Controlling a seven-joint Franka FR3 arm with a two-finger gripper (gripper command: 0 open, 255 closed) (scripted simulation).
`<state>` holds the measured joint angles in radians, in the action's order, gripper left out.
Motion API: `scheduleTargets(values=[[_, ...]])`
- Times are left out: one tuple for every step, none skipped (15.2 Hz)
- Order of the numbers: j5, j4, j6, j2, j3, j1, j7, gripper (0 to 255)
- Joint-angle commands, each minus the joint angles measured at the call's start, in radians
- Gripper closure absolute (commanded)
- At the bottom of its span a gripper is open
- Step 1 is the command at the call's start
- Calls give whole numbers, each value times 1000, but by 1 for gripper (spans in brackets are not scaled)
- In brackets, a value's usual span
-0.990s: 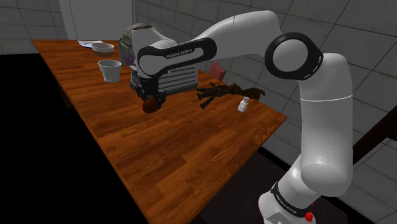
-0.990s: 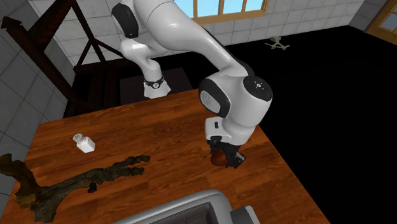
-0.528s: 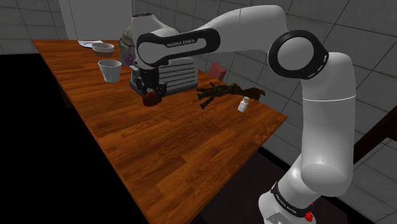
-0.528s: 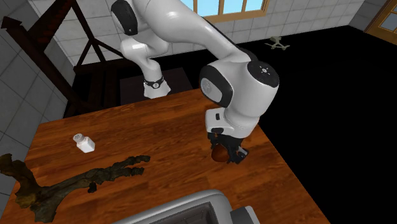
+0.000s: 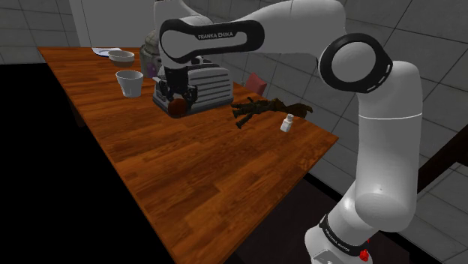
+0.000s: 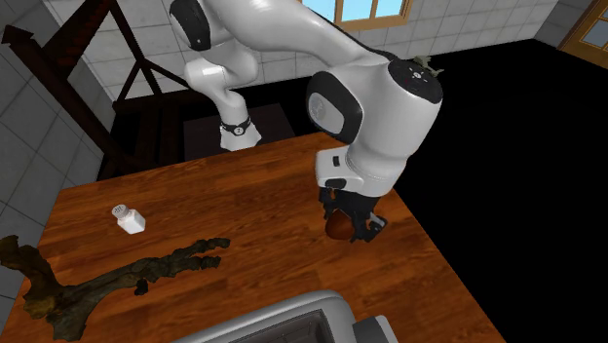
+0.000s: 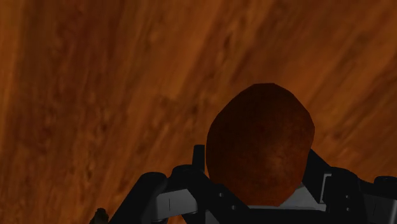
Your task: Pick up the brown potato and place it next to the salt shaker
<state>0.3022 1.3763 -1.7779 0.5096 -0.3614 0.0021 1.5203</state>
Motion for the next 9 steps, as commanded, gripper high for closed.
scheduleTargets(values=[[-3, -21, 25, -4, -1, 2, -4, 255], [-4, -32, 37, -6, -2, 3, -6, 255], [-4, -44, 50, -7, -2, 4, -8, 255], [-5, -57, 63, -7, -3, 6, -11, 255], [-6, -70, 75, -8, -3, 7, -13, 255], [-6, -83, 89, -8, -3, 8, -15, 255], [-7, -97, 102, -8, -4, 10, -17, 255], [-7, -111, 115, -7, -4, 12, -19, 255], [-7, -126, 129, -6, -4, 14, -21, 255]])
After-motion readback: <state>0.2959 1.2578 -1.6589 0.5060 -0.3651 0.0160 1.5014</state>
